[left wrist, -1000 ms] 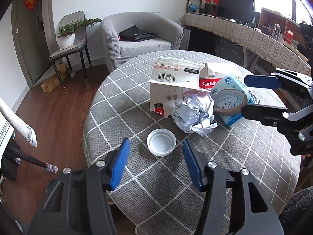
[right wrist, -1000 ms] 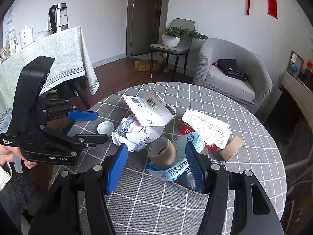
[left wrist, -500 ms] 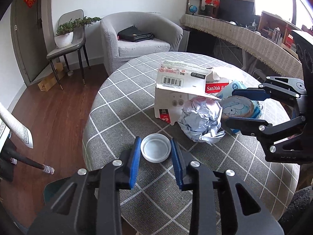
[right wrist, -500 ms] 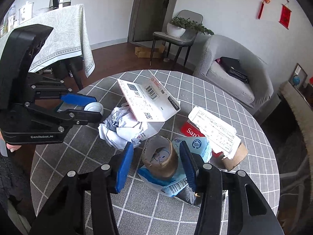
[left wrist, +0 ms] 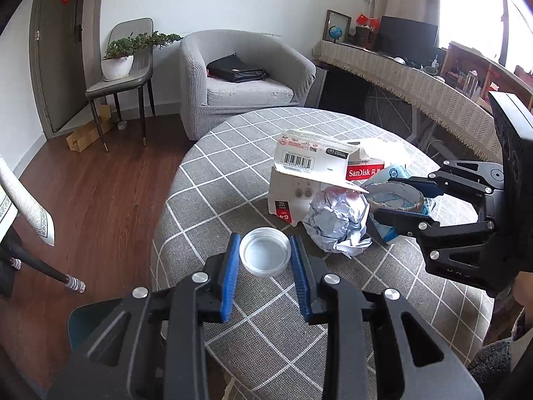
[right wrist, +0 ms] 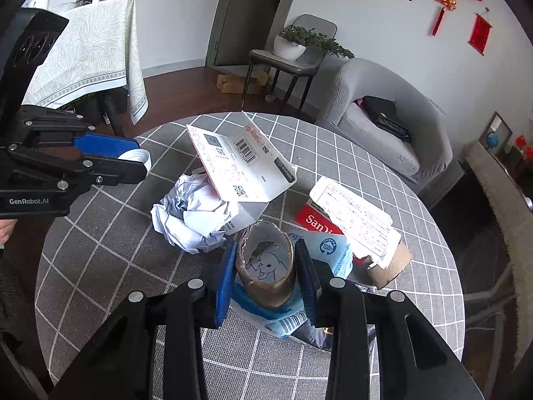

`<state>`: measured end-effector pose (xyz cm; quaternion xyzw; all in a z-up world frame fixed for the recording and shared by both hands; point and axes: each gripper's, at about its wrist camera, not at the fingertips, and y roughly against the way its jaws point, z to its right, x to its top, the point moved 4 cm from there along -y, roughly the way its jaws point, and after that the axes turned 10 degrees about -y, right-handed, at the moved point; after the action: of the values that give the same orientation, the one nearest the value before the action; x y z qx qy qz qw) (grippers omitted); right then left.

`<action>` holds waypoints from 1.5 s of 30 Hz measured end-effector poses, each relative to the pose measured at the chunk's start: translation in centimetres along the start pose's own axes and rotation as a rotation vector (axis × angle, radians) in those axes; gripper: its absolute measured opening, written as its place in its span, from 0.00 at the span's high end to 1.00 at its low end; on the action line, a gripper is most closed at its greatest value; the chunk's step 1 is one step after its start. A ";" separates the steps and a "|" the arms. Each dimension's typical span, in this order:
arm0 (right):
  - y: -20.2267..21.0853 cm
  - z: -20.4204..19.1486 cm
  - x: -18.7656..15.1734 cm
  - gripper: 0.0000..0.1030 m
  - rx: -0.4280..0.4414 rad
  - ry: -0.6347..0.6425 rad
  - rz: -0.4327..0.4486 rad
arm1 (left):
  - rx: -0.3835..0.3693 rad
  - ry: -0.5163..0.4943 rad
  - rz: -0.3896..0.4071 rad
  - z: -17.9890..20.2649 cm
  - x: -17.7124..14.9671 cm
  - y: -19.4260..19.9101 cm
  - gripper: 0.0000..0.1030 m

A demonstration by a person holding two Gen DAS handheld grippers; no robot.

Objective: Collect trash
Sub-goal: 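Carry the lid in the left tool while the right tool carries the tape roll over the bin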

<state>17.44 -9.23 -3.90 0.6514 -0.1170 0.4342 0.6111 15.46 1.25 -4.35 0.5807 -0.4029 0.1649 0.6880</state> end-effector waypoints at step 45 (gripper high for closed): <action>-1.9 -13.5 7.8 0.66 0.327 -0.113 0.114 | 0.252 0.193 -0.121 -15.6 -9.9 6.3 0.68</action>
<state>17.62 6.29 -1.36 0.7580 -0.1157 0.4439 0.4637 10.63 19.85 -7.57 0.6670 -0.2755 0.2272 0.6539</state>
